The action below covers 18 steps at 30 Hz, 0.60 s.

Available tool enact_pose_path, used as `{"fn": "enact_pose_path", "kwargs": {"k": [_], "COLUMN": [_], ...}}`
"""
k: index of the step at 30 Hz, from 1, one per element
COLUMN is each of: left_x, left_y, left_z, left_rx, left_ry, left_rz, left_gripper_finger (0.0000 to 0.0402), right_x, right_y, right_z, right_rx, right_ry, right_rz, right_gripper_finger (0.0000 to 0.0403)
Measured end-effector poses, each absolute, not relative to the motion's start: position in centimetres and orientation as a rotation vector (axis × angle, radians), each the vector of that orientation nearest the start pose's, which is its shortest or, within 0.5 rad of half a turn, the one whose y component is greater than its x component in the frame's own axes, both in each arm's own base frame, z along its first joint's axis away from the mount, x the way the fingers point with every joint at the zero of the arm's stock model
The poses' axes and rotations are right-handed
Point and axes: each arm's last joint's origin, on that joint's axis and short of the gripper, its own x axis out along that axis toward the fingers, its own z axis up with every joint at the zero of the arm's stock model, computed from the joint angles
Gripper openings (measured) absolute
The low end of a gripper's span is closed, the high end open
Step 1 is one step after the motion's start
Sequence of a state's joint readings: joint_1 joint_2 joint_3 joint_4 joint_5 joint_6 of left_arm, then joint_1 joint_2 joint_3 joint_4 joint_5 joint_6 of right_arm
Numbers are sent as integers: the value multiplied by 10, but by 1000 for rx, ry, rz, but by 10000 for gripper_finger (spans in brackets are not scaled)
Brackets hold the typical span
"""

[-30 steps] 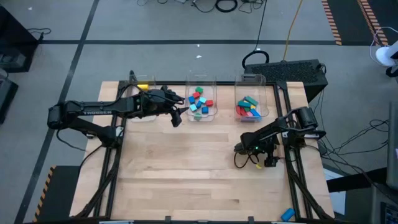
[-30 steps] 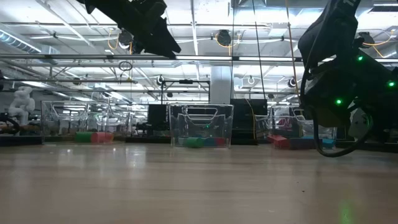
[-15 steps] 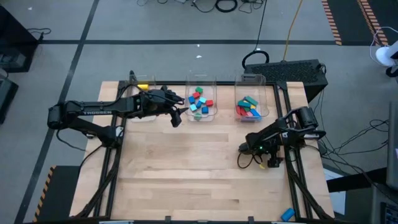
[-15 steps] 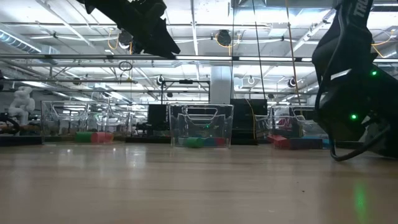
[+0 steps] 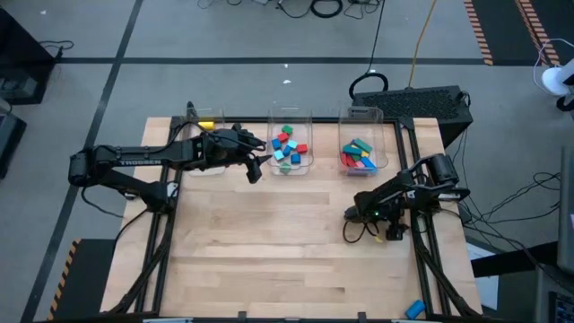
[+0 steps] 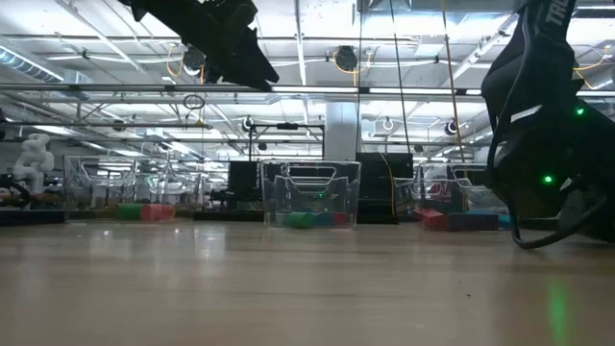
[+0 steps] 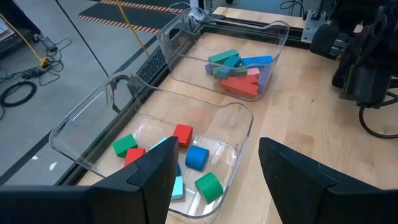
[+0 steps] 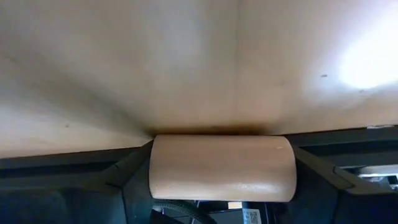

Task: Sort blocks by size
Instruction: Put the brown cylindrical block into the left transparent bin

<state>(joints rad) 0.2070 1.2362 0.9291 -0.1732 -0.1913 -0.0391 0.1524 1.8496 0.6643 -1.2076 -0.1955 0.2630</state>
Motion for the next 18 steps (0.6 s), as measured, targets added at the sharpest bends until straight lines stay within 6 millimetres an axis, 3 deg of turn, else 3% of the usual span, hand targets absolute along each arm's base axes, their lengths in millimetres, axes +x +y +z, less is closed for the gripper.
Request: {"fn": "enact_pose_path", "kwargs": {"k": [4,8,18], "left_x": [263,264,269], "left_y": [61,60,42], "left_z": [292,292,296], "left_rx": [-41,14,192], "left_ry": [476,483,466], "left_rz": [400,394,400], "left_gripper_finger": [226,226,226], "right_x": [175,192,233], "right_y": [32,35,33], "right_z": [94,114,190], "right_rx": [187,218,441], "right_ry": [2347,2181,1343], "right_rz": [-182,-172,-81], "right_gripper_finger": [262,262,262]}}
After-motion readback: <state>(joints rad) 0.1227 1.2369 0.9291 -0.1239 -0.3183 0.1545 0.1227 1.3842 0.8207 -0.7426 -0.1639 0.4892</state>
